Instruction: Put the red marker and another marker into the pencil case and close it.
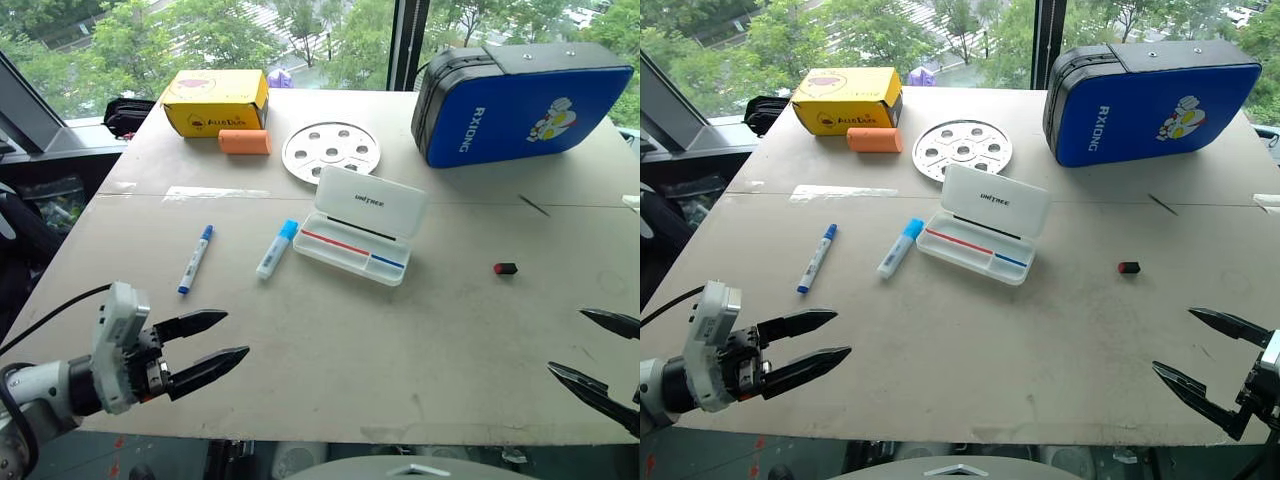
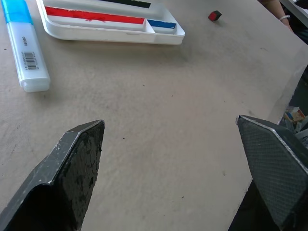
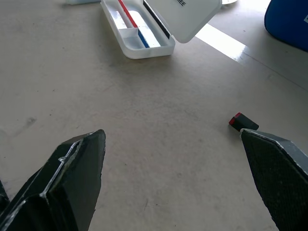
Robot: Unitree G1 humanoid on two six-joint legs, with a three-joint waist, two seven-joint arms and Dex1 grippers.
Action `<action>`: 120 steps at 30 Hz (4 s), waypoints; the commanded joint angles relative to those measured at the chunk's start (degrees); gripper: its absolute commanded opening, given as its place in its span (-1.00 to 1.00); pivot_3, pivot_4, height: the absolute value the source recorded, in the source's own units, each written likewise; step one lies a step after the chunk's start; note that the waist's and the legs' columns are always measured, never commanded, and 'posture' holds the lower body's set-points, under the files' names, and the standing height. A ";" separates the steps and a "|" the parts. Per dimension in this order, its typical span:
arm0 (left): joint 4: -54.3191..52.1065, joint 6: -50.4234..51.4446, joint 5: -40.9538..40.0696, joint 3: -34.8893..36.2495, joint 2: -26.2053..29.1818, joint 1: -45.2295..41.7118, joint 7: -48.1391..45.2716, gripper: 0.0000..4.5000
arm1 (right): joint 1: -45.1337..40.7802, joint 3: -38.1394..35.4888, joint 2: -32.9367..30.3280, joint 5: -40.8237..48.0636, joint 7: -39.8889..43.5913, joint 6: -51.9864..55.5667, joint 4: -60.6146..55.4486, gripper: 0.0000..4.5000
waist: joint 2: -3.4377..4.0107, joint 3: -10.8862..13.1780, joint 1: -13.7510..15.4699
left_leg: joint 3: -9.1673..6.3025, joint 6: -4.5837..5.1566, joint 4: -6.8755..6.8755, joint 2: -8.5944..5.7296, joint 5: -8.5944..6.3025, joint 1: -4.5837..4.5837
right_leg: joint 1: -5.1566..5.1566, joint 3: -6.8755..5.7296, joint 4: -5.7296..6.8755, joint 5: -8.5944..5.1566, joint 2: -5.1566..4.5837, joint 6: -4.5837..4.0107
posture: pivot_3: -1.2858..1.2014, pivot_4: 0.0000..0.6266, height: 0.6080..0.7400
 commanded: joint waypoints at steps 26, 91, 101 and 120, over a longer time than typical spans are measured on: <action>53.29 -25.29 45.53 -56.64 -9.27 -77.69 -21.23 0.23 | -7.85 22.06 1.46 -4.97 -12.46 -2.45 -13.13 1.00 | -0.19 -0.01 -0.04 | -0.19 0.06 0.80 -0.21 -0.02 -0.42 | -0.02 -0.38 0.40 0.18 0.31 0.22 | 0.03 -0.52 1.00; 11.31 32.32 48.18 -12.61 -15.65 -47.67 29.60 0.97 | -19.10 29.54 -2.21 -1.31 -14.59 -0.64 -9.72 1.00 | -0.13 -0.08 0.17 | -0.60 0.15 1.02 -0.07 -0.08 -0.23 | 0.03 -0.36 0.87 0.17 0.18 0.23 | 0.03 -0.52 1.00; 20.08 29.60 46.56 -17.93 -16.26 -46.64 30.92 0.43 | -21.01 28.61 -3.23 -0.67 -14.49 0.66 -9.31 1.00 | -0.17 -0.18 0.13 | -0.67 0.14 1.02 -0.14 -0.08 -0.23 | 0.05 -0.43 0.93 0.17 0.04 0.23 | 0.03 -0.52 1.00; 9.89 24.01 24.53 -36.44 -1.44 -59.16 -2.72 -0.99 | -11.50 20.92 -1.99 -0.63 -14.36 -0.70 -10.87 1.00 | -0.18 -0.16 0.53 | -0.64 0.11 1.04 -0.16 -0.07 -0.28 | 0.05 -0.44 0.92 0.17 0.03 0.23 | 0.03 -0.52 1.00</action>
